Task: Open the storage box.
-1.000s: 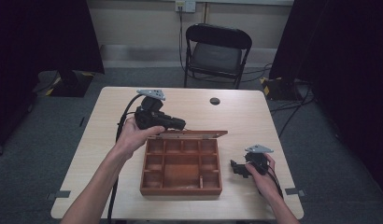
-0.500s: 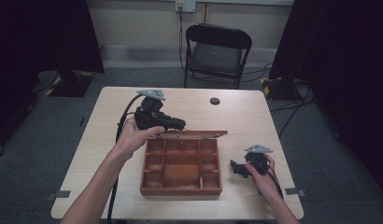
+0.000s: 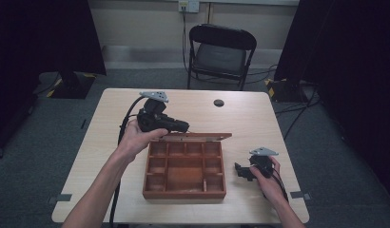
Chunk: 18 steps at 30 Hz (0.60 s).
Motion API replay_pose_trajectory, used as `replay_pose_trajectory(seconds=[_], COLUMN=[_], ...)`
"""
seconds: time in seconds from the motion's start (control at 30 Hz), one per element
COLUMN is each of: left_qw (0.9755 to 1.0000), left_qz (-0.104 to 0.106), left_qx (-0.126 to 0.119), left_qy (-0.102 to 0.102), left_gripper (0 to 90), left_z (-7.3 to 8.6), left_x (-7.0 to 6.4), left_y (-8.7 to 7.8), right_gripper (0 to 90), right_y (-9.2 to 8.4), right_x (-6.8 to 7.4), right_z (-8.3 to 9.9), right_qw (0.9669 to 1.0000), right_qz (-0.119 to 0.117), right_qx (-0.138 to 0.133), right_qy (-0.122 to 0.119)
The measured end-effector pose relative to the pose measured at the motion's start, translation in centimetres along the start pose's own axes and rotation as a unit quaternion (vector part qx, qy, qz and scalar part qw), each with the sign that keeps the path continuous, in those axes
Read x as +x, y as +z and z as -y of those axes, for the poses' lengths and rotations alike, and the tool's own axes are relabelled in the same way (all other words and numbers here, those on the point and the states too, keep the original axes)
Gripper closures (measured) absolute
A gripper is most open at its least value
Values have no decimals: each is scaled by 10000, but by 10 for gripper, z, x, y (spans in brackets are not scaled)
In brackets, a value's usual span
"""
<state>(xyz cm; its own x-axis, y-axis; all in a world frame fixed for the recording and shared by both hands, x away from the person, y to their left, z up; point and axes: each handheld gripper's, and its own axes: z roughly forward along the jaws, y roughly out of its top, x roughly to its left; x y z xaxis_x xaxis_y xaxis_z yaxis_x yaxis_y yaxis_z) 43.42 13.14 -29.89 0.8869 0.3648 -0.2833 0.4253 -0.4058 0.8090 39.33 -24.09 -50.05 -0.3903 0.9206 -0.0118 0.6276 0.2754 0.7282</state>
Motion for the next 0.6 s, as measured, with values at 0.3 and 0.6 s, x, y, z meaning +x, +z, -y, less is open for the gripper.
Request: replay_pose_trajectory(seconds=[0.3, 0.6], left_qw=[10000, 10000], left_qz=[0, -1], left_qx=[-12, 2], left_qy=[-11, 1], left_gripper=[841, 840], left_z=[0, 0], left_x=[0, 0], left_y=[0, 0], right_gripper=[93, 93], right_y=[0, 0], right_x=[0, 0], right_z=[0, 0], right_qw=[10000, 10000], right_qz=[0, -1], right_qx=[2, 1], right_qy=[-1, 1])
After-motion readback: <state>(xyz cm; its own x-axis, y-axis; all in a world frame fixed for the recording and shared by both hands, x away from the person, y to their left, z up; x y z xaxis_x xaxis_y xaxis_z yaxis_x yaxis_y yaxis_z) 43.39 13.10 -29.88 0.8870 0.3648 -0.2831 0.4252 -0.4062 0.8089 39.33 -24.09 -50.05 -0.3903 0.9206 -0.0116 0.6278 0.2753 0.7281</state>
